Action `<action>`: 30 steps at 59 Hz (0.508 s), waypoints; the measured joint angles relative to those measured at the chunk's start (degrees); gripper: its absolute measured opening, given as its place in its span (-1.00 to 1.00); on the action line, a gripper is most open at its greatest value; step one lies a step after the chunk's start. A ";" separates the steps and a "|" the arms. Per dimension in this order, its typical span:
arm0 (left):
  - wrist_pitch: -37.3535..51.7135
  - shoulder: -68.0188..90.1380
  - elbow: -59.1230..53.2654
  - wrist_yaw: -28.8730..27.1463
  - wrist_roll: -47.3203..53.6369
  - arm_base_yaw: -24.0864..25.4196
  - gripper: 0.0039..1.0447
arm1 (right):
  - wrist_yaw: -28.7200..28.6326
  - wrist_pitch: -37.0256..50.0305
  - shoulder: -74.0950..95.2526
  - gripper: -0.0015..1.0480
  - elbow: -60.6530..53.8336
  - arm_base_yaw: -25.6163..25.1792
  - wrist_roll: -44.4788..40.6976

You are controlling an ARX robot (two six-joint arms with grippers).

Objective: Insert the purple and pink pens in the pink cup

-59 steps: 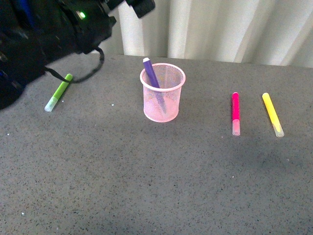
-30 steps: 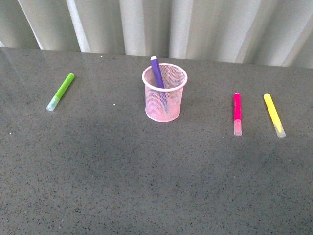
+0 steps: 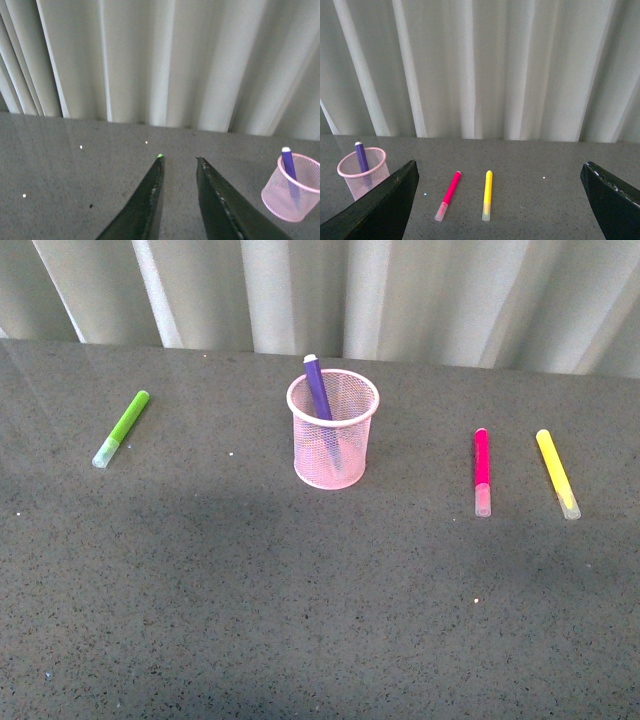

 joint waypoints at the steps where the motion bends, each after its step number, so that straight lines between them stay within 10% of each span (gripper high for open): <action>1: -0.59 -0.59 -0.48 -0.52 0.07 -0.33 -0.67 | 0.00 0.00 0.00 0.87 0.00 0.00 0.00; 6: -3.34 -4.11 -1.77 -1.99 0.13 -1.44 -0.94 | -0.04 -0.02 0.00 0.87 0.00 0.00 0.00; 30: -18.47 -22.45 -3.87 -9.46 0.52 -9.31 -0.93 | -0.13 0.00 0.00 0.87 0.00 0.00 0.00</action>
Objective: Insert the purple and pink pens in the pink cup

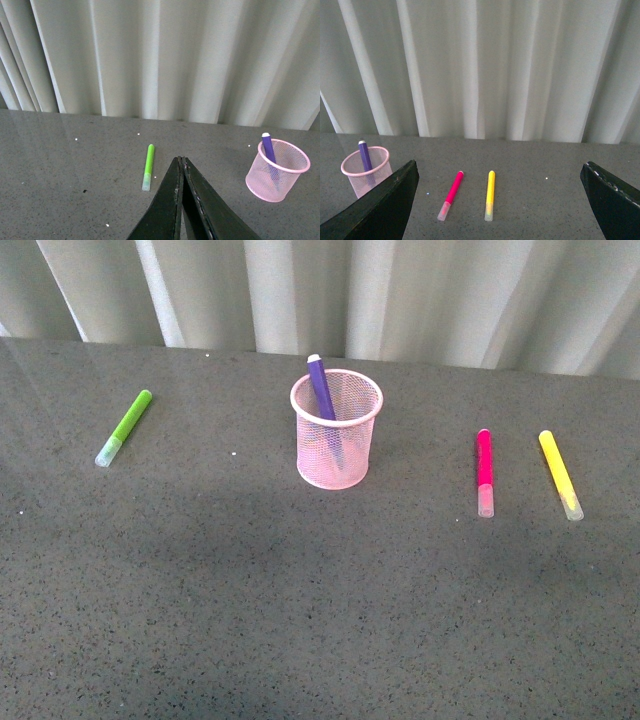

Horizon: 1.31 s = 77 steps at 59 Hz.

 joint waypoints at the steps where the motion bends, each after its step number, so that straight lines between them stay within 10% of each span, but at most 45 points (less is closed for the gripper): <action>1: -0.37 -0.42 0.00 0.00 0.00 -0.02 -0.93 | 0.02 0.00 0.00 0.87 0.00 0.00 0.00; 77: -35.74 -36.44 0.00 -0.20 0.00 -0.07 -0.93 | 0.04 0.00 0.00 0.87 0.00 0.00 0.00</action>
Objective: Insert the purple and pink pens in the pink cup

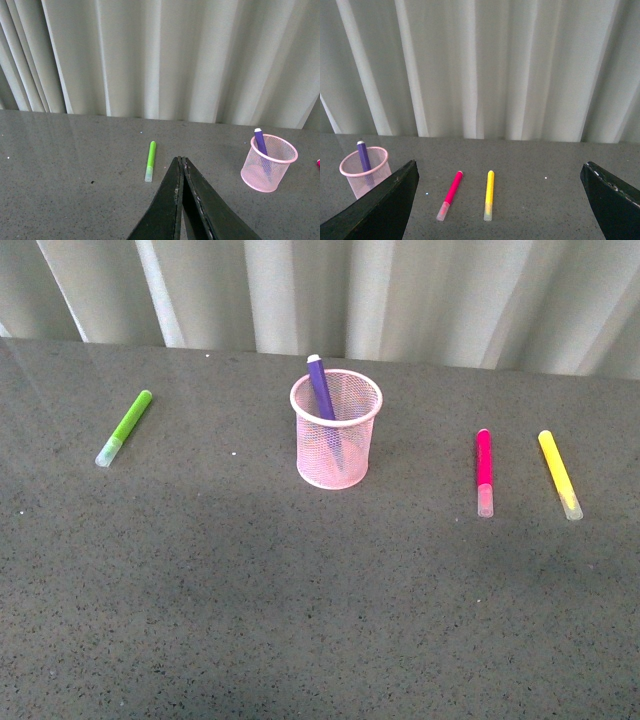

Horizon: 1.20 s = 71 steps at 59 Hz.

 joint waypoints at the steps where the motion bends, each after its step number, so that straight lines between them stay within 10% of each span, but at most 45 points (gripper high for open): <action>1: -0.02 0.00 0.00 0.02 0.00 0.00 -0.93 | 0.00 0.00 0.00 0.87 0.00 0.00 0.00; 7: -0.04 -0.02 0.00 0.02 -0.02 0.00 -0.90 | 0.00 0.00 0.00 0.87 0.00 0.00 0.00; 34: -0.07 -0.02 0.00 0.00 0.00 0.00 0.63 | 0.00 -0.02 0.00 0.87 0.00 -0.02 0.00; 38: -0.07 -0.02 0.00 0.00 0.02 0.00 0.90 | -9.46 -2.62 4.24 0.87 1.73 -2.19 3.02; 53: -0.07 -0.02 0.00 0.02 0.15 0.00 0.88 | -4.46 32.94 51.69 0.87 23.47 -5.75 5.64; 71: -0.07 -0.02 0.00 0.02 0.15 0.00 0.88 | 6.19 7.72 102.60 0.87 62.07 -1.03 11.89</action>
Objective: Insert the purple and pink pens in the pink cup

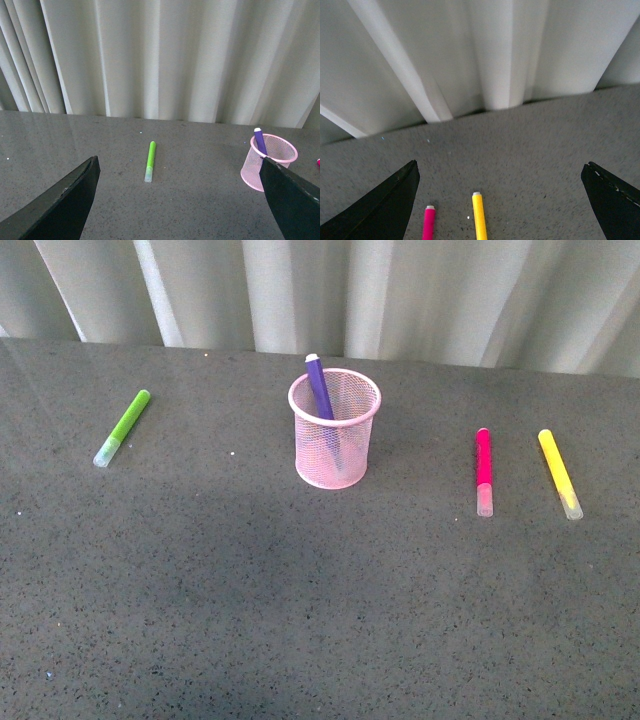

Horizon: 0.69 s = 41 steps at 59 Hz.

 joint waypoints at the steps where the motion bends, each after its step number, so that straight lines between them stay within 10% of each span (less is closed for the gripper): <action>1: 0.00 0.00 0.00 0.00 0.00 0.00 0.88 | 0.11 -2.01 2.08 0.87 2.03 0.61 0.85; 15: 0.00 0.00 0.00 0.00 0.00 0.00 0.88 | -2.14 -20.24 21.18 0.87 18.73 8.59 9.55; 41: 0.00 0.00 0.00 0.00 0.00 0.00 0.88 | -2.10 -21.75 30.95 0.87 21.29 10.91 14.43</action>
